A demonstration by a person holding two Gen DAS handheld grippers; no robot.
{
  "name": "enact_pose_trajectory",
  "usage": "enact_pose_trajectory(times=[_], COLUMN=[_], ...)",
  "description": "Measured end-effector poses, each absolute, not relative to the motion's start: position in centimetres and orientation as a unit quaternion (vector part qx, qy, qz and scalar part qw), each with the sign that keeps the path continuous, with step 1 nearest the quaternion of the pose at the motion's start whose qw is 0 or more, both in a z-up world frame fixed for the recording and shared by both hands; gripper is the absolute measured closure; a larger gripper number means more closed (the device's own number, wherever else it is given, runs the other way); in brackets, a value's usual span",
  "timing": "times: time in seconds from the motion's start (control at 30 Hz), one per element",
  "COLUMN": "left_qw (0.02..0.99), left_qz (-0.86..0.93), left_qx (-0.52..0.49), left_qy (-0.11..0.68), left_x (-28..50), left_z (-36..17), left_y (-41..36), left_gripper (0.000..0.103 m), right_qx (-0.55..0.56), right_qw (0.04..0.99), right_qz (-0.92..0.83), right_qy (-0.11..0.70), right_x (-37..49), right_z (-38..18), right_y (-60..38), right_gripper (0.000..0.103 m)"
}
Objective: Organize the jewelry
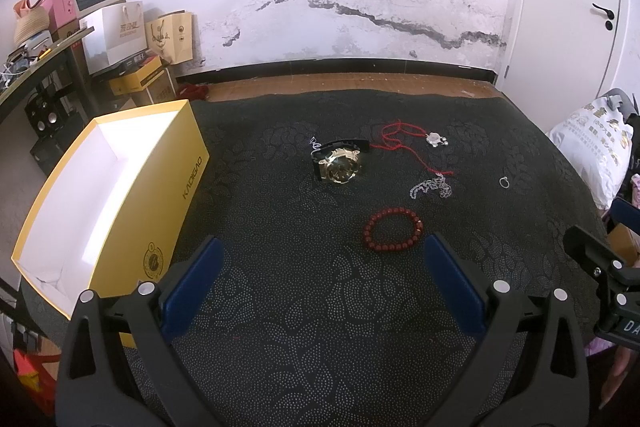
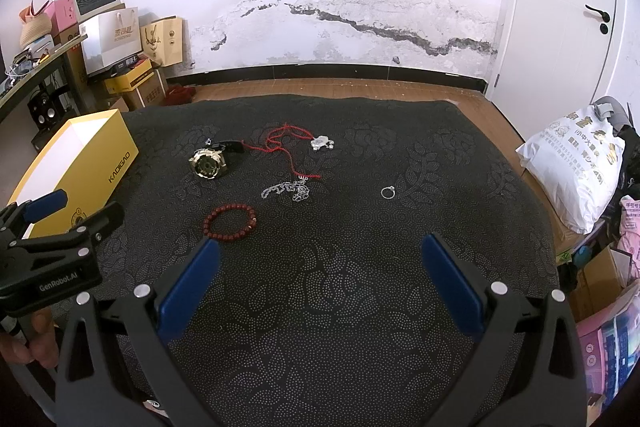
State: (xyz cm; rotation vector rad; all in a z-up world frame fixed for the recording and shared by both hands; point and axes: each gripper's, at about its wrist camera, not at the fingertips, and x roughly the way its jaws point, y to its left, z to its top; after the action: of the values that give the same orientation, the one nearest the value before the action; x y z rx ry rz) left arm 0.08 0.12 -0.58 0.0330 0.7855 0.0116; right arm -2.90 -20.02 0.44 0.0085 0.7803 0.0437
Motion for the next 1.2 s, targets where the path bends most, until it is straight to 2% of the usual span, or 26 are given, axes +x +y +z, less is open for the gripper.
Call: enact_pose_trajectory(times=[1.2], left_qw=[0.923], left_qz=[0.006], left_qx=[0.017], left_qy=[0.383], left_x=[0.13], left_z=[-0.55], left_y=[-0.08], left_gripper=[0.005], right_qx=[0.003], right_qw=[0.924], right_qz=[0.021], right_qy=[0.381], right_x=[-2.95], right_z=[0.57], right_y=[-19.63], right_gripper=[0.005])
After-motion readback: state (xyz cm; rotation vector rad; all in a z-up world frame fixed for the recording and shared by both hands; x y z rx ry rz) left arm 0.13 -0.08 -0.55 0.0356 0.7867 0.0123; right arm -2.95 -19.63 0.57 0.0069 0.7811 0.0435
